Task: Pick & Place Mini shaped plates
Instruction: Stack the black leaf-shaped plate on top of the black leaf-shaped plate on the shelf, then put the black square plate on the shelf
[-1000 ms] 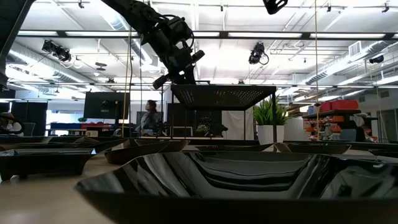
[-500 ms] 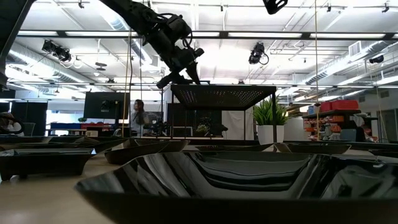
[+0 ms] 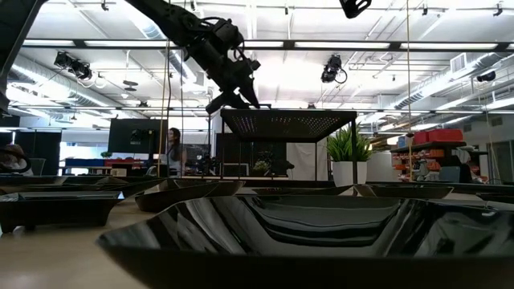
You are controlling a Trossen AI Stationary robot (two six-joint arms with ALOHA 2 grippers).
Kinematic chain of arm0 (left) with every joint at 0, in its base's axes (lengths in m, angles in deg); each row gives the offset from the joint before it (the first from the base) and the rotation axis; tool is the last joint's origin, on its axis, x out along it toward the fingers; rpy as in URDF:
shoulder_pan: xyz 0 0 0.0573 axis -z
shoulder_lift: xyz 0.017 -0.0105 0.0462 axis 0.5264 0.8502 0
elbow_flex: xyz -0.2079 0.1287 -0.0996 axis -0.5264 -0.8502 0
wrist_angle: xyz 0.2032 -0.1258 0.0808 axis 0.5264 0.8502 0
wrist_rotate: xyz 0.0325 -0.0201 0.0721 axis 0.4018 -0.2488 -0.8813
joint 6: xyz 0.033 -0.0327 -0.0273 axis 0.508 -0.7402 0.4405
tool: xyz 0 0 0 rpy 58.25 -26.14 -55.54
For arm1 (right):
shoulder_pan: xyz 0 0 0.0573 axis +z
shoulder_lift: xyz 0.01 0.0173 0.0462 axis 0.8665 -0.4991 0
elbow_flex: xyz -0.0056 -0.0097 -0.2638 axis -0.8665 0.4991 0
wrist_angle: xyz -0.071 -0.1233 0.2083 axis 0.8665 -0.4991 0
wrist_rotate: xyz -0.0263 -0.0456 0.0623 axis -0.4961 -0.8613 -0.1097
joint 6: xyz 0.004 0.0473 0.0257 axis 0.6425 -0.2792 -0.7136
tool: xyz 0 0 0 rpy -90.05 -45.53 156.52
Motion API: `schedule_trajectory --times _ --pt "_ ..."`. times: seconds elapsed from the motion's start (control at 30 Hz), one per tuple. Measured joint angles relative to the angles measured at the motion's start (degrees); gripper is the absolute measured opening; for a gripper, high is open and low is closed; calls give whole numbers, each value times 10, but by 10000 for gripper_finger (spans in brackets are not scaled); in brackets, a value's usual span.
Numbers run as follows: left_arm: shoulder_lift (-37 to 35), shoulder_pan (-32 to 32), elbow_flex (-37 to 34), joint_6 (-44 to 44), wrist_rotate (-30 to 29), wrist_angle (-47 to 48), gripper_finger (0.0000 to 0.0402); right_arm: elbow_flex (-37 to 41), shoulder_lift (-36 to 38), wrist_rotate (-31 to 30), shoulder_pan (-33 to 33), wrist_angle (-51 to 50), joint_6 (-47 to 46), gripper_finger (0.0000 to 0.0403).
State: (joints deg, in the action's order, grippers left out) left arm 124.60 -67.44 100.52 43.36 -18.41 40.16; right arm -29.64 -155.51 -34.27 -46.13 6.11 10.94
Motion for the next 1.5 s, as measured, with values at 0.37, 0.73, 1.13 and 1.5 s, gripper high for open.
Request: schedule_trajectory --times 0.37,0.73,1.13,1.5 --pt "0 -22 0 -95 -25 -13 167 0 0 0 0 0 0 115" --pt "-28 -21 0 -435 -101 18 62 18 0 -41 0 6 8 115" --pt "-122 121 -139 -598 -40 3 4 191 -1 24 2 164 -291 115" --pt "-148 333 -296 -690 -152 -150 6 122 -2 103 96 -45 -275 101"
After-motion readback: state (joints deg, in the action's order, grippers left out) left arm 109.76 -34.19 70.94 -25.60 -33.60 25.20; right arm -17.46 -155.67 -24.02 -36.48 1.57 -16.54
